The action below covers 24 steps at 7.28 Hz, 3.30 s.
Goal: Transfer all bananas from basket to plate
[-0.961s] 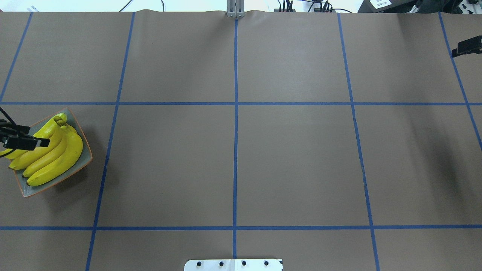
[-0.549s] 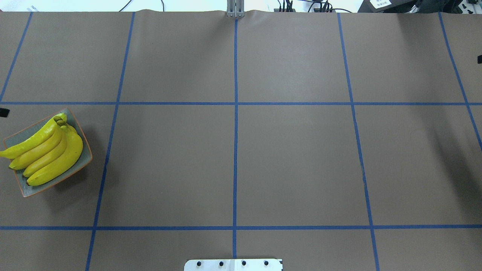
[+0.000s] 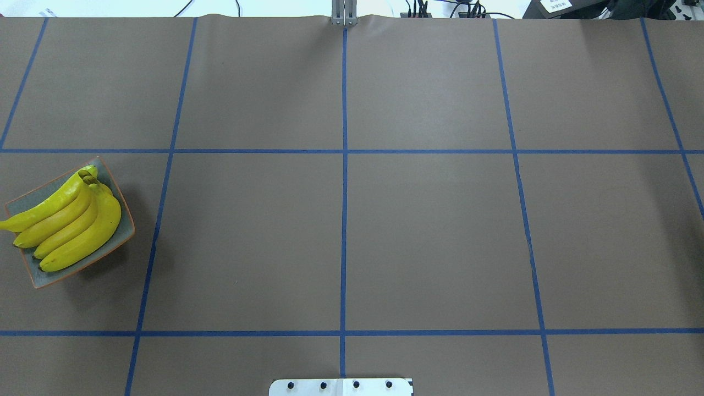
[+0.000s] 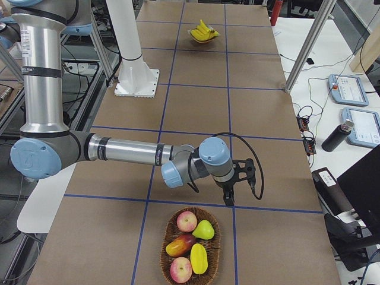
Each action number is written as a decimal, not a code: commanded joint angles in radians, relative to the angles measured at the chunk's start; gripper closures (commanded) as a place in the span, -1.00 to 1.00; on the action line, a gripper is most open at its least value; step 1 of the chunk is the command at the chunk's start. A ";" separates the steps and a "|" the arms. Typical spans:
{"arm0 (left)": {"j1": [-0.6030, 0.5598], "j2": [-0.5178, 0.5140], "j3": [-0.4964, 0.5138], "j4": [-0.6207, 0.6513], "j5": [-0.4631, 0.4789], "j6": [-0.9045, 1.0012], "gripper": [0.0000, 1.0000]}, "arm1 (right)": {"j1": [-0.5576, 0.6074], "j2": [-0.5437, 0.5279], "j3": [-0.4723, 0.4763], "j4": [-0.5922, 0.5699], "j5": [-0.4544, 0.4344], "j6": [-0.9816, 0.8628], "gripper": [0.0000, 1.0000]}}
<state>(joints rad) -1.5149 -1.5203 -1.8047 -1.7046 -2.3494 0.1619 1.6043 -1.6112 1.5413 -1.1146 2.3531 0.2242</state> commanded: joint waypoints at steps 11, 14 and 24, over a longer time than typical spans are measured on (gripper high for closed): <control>-0.054 -0.003 0.022 0.261 0.110 0.022 -1.00 | 0.083 -0.061 0.189 -0.521 -0.058 -0.310 -1.00; -0.053 -0.003 0.022 0.261 0.110 0.022 -1.00 | -0.019 -0.009 0.200 -0.519 -0.060 -0.152 -1.00; -0.053 0.005 0.018 0.263 0.101 0.022 -1.00 | -0.098 0.010 0.192 -0.456 -0.066 -0.037 -1.00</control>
<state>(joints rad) -1.5686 -1.5165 -1.7871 -1.4419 -2.2485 0.1841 1.5076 -1.6014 1.7334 -1.5709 2.2877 0.1874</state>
